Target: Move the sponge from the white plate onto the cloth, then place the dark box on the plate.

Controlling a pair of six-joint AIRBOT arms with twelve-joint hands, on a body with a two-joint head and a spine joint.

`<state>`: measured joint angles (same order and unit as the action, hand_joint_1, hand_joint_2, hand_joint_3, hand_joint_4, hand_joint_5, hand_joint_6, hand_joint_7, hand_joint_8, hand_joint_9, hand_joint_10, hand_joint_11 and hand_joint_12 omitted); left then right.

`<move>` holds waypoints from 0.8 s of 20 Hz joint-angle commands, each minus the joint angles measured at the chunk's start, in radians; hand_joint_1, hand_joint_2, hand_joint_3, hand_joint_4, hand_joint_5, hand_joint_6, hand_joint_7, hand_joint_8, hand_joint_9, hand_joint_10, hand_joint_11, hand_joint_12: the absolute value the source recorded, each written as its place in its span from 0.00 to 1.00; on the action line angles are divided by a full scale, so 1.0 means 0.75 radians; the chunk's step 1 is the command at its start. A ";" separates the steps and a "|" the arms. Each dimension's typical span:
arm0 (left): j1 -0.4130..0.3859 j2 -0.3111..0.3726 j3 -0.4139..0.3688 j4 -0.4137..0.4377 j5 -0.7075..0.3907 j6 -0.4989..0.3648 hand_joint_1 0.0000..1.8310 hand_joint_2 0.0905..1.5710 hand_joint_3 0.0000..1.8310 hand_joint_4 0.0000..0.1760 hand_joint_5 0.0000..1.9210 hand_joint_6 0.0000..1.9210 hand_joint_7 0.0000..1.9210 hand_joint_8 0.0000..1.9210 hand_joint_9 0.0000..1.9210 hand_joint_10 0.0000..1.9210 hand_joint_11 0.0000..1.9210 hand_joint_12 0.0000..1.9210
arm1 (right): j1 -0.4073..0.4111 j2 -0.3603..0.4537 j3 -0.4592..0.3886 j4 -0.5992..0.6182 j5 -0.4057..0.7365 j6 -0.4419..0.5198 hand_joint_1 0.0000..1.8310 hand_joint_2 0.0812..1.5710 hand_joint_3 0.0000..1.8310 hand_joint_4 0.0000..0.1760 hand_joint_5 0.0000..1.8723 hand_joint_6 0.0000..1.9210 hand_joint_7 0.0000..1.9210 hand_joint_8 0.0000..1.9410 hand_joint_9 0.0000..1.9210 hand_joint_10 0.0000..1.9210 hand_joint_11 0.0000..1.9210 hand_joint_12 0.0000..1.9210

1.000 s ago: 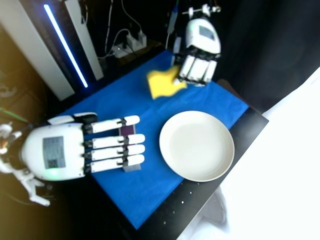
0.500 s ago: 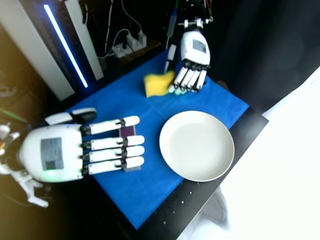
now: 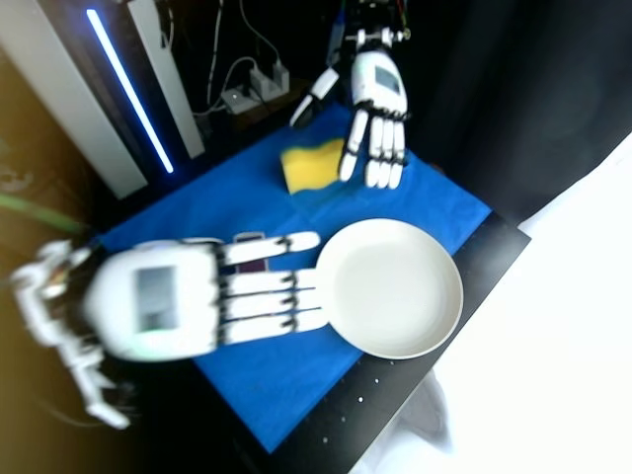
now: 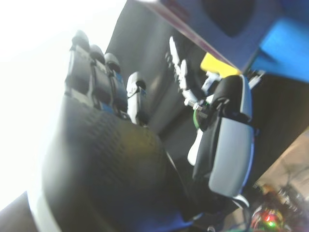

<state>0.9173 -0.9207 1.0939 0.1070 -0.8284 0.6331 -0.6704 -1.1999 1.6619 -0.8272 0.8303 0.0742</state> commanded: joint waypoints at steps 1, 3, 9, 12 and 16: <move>-0.005 -0.004 -0.011 -0.016 -0.187 -0.007 0.32 0.49 0.00 0.80 0.13 0.00 0.07 0.00 0.10 0.01 0.00 0.42 | 0.030 0.005 0.008 0.082 0.070 0.003 0.48 0.54 0.00 0.91 0.15 0.00 0.06 0.00 0.04 0.00 0.00 0.20; 0.010 -0.004 -0.017 -0.024 -0.198 -0.008 0.33 0.49 0.00 0.76 0.13 0.00 0.07 0.00 0.10 0.00 0.00 0.43 | 0.034 0.002 0.008 0.040 0.045 0.008 0.47 0.54 0.00 0.71 0.18 0.01 0.07 0.00 0.04 0.00 0.00 0.19; 0.046 -0.003 -0.024 -0.061 -0.222 -0.018 0.35 0.49 0.00 0.76 0.14 0.00 0.09 0.00 0.10 0.00 0.00 0.39 | 0.034 -0.006 0.016 -0.009 0.001 0.028 0.62 0.72 0.00 0.00 0.46 0.46 0.39 0.04 0.41 0.08 0.21 0.61; 0.073 -0.006 -0.029 -0.088 -0.249 -0.021 0.36 0.49 0.00 0.78 0.14 0.00 0.09 0.00 0.10 0.00 0.00 0.36 | 0.034 -0.011 0.022 0.010 0.001 0.028 0.63 0.79 0.00 0.00 0.44 0.65 0.31 0.76 0.37 0.46 0.29 0.73; 0.129 -0.003 -0.037 -0.139 -0.294 -0.020 0.37 0.49 0.00 0.84 0.13 0.00 0.08 0.00 0.09 0.00 0.00 0.29 | 0.034 -0.010 0.020 0.113 0.095 0.028 0.63 0.77 0.00 0.06 0.43 0.64 0.39 0.74 0.42 0.69 0.38 0.81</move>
<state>1.0222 -0.9207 1.0695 0.0177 -0.9215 0.6270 -0.6609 -1.2076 1.6749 -0.8051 0.7937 0.0925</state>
